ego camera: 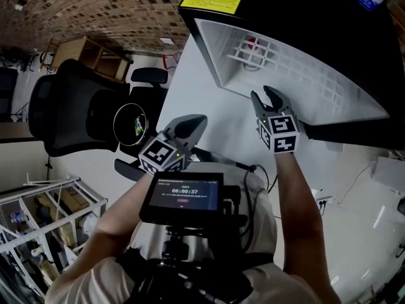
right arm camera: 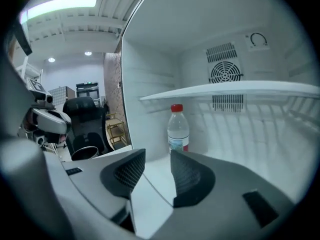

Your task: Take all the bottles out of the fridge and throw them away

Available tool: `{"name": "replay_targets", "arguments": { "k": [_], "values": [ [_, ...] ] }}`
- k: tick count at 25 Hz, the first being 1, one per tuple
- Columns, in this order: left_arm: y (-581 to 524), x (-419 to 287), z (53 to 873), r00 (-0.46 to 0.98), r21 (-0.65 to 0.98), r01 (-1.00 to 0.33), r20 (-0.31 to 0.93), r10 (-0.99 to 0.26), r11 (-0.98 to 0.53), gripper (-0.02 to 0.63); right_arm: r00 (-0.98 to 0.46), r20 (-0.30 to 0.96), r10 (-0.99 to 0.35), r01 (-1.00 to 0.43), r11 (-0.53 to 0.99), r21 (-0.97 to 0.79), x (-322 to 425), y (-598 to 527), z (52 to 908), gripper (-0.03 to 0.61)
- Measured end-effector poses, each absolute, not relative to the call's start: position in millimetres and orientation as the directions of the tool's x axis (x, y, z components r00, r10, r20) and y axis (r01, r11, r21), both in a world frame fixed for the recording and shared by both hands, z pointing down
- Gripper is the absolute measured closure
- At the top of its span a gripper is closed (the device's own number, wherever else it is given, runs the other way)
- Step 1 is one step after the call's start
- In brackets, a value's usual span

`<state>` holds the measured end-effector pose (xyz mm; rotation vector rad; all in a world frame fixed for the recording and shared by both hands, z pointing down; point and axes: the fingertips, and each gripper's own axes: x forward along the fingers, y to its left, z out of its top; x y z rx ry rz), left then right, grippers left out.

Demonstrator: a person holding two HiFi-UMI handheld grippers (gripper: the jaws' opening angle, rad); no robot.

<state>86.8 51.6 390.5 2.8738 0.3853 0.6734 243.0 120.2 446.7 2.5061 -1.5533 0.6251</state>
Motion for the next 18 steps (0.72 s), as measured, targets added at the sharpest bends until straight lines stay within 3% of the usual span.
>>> {"name": "replay_targets", "arguments": {
  "k": [10,18],
  "values": [
    [25.5,63.5,398.2,0.882,0.215,0.085,0.438,0.174,-0.973,0.603,0.46,0.447,-0.767,-0.851,-0.524,-0.023,304.0,81.7,478.1,0.288],
    [-10.8,47.3,388.6,0.886,0.218,-0.005,0.453,0.097,-0.976,0.603,0.453,0.437,-0.777,-0.857,-0.514,-0.025,332.8,30.1,469.5,0.232]
  ]
}}
